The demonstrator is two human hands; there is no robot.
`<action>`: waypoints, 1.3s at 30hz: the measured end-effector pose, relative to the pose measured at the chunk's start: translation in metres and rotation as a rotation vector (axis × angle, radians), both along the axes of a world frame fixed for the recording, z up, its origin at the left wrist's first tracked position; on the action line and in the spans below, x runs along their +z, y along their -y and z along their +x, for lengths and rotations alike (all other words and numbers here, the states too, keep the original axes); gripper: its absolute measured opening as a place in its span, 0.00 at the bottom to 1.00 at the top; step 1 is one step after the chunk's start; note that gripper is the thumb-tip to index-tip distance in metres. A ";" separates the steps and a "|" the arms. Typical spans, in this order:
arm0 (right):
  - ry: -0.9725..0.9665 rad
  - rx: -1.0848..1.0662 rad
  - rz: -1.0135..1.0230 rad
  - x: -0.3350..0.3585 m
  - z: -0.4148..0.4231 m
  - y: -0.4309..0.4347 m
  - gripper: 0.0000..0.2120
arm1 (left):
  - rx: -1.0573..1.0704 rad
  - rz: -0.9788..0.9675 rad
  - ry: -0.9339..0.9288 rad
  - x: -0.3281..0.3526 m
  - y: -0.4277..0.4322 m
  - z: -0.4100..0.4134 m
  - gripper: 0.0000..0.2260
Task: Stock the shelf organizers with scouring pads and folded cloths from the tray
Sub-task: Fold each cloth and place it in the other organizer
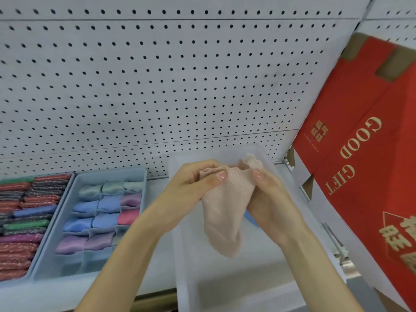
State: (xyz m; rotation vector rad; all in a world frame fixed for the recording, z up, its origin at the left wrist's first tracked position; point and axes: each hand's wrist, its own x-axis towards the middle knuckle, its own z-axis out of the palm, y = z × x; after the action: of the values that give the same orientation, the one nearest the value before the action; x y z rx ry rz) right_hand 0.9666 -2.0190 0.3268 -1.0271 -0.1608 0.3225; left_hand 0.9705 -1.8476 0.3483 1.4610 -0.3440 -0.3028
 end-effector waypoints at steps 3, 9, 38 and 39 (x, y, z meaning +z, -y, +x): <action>-0.026 -0.118 -0.033 -0.002 0.001 0.003 0.23 | 0.069 -0.030 -0.025 0.001 -0.002 0.000 0.13; -0.050 -0.315 -0.119 -0.002 0.001 0.002 0.12 | 0.191 0.066 0.043 -0.003 -0.005 -0.003 0.09; -0.094 -0.313 -0.352 0.008 0.018 0.020 0.15 | 0.178 0.428 0.284 -0.005 -0.008 -0.003 0.16; -0.092 -0.320 -0.342 0.008 0.018 0.019 0.16 | 0.143 0.437 0.276 -0.005 -0.009 -0.003 0.17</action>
State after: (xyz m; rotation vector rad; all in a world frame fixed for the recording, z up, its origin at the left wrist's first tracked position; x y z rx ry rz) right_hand 0.9844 -2.0377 0.3350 -1.3523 0.1471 0.1053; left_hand 0.9672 -1.8382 0.3435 1.9552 -0.4095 -0.0588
